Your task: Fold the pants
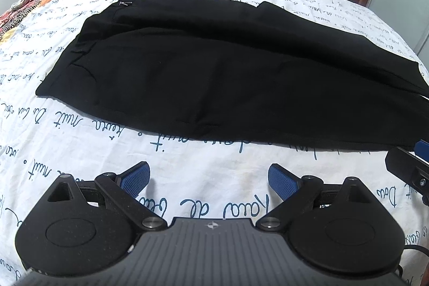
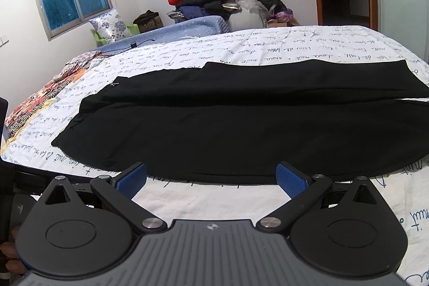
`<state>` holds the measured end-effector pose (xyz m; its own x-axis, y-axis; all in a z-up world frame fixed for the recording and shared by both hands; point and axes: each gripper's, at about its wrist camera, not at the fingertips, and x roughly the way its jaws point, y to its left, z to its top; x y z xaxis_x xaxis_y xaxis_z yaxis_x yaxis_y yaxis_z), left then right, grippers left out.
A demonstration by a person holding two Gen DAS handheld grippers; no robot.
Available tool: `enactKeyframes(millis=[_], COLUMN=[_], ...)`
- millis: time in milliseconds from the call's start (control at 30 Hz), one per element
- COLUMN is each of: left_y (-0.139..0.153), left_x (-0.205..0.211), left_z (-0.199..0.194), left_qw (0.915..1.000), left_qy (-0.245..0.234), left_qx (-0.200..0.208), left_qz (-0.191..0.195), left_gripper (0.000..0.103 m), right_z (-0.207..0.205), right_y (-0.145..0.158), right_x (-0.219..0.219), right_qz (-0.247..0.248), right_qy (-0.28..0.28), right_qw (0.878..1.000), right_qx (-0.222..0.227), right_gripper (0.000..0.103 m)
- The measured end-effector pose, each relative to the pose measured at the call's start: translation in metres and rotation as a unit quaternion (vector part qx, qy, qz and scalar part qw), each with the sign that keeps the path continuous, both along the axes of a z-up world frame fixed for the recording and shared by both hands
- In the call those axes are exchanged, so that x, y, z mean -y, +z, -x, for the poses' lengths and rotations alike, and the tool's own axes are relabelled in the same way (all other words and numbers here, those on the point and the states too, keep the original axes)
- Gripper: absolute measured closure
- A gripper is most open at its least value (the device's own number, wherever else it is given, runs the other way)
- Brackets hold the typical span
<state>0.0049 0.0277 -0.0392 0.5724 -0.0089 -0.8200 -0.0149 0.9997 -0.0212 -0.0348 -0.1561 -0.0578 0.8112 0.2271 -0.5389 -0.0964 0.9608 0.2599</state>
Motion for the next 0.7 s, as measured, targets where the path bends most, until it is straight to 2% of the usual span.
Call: enactKeyframes(millis=[333,700], left_y=[-0.005,-0.011], left_x=[-0.003,-0.015], left_z=[-0.004,-0.017], left_qw=[1.0000,0.9998], left_qy=[0.004,0.010], left_qx=[-0.007,-0.012], left_qz=[0.002,0.012], left_gripper=[0.006,0.006], right_z=[-0.003,-0.015], right_y=[-0.003,-0.004], right_x=[0.000,-0.006], right_qz=[-0.005,0.011], right_qy=[-0.002,0.003], right_qw=[1.000,1.000], right_qx=[-0.009,-0.016], right_gripper=[0.000,0.000])
